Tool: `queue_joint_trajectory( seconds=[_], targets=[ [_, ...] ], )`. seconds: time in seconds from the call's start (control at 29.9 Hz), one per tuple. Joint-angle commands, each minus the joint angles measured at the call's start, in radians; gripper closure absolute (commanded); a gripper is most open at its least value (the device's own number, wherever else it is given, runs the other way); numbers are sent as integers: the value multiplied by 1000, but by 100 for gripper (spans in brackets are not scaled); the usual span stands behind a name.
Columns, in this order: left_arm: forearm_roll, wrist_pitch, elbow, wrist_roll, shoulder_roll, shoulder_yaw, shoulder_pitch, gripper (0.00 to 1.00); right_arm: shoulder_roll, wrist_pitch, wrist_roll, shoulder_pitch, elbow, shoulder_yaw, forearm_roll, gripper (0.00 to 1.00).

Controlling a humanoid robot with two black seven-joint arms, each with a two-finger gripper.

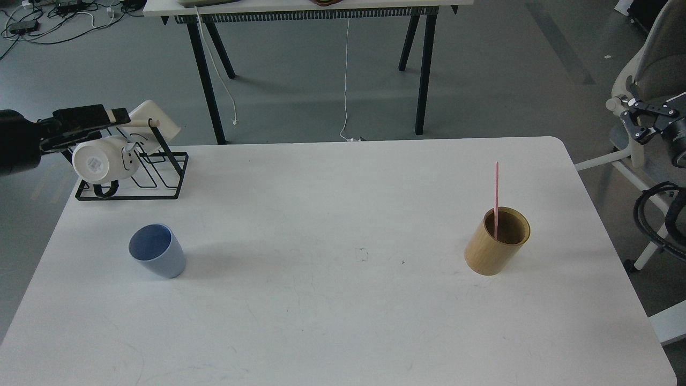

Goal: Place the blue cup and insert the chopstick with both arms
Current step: 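Move the left gripper down toward the light blue cup, then grasp the light blue cup with the left gripper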

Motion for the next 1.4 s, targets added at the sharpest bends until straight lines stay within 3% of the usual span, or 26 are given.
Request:
queue_joint_trajectory(
  seconds=[0.0, 0.3, 0.6, 0.87, 1.0, 1.2, 1.37],
  targets=[
    [58, 0, 1, -19, 7, 42, 41, 15, 0, 0, 0, 1, -1, 0, 0, 1],
    [147, 272, 6, -21, -39, 281, 78, 16, -6, 0, 0, -1, -7, 0, 0, 1],
    [282, 357, 90, -15, -132, 360, 78, 24, -6, 0, 0, -5, -6, -2, 0, 1],
    [284, 354, 145, -15, -171, 384, 95, 55, -14, 0, 0, -8, -3, -2, 0, 1],
    [284, 354, 145, -19, -172, 390, 98, 61, -12, 0, 0, -8, -1, -2, 0, 1],
    [290, 355, 149, -22, -172, 389, 95, 89, -12, 0, 0, -10, -1, -3, 0, 1],
    [302, 351, 126, -41, -172, 386, 80, 97, -14, 0, 0, -10, -1, -2, 0, 1]
  ],
)
